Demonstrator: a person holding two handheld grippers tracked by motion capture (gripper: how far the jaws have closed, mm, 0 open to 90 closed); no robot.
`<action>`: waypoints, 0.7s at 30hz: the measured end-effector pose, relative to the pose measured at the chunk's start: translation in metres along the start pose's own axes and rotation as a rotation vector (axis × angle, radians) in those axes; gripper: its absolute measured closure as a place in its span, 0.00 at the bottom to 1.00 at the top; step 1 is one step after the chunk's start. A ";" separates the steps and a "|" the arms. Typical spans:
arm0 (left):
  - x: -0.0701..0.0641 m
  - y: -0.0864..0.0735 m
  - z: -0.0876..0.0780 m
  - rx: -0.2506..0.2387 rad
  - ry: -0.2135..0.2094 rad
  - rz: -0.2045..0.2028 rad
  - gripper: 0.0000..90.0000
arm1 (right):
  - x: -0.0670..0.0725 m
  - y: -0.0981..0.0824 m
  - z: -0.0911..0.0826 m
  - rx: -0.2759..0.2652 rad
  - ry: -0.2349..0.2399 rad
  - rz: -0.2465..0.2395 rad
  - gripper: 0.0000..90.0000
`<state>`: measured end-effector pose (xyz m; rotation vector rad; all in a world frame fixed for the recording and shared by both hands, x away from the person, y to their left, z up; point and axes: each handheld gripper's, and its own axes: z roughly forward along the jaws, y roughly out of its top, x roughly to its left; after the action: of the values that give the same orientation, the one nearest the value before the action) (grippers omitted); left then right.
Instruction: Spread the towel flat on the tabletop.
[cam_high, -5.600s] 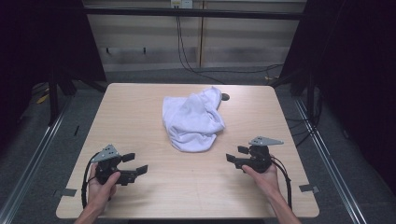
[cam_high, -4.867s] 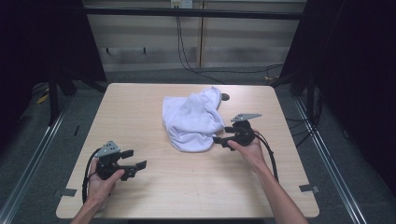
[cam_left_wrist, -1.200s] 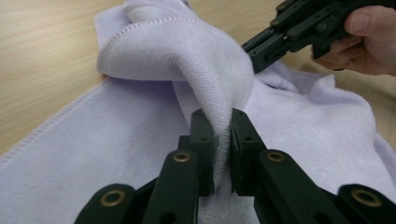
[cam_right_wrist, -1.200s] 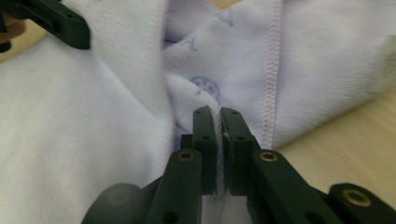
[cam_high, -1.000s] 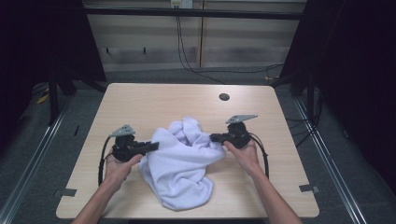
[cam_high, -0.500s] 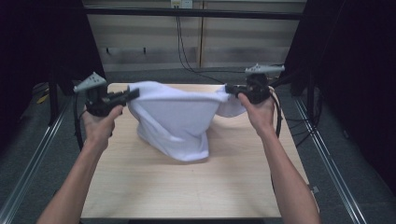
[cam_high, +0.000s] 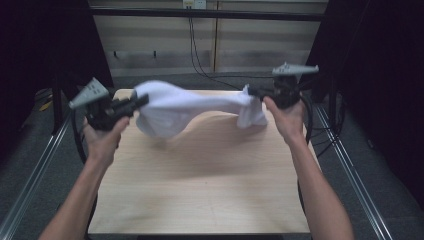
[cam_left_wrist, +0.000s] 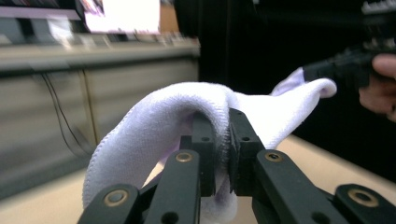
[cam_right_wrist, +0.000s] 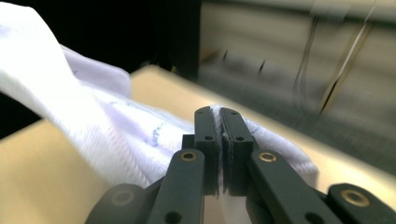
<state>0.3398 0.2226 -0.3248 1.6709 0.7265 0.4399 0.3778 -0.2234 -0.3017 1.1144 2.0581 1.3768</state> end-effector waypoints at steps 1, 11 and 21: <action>-0.004 -0.019 -0.001 0.039 -0.016 -0.003 0.93 | 0.002 -0.016 0.000 0.023 0.008 0.000 0.96; -0.023 -0.114 -0.012 0.296 -0.076 -0.069 0.91 | 0.044 -0.150 0.014 0.271 0.178 0.011 0.85; -0.033 -0.130 -0.019 0.244 -0.142 -0.176 0.65 | -0.001 -0.167 -0.020 0.212 0.019 0.112 0.59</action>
<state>0.2743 0.2280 -0.4431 1.8252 0.8390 0.1098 0.3001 -0.2669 -0.4448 1.3263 2.2259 1.2448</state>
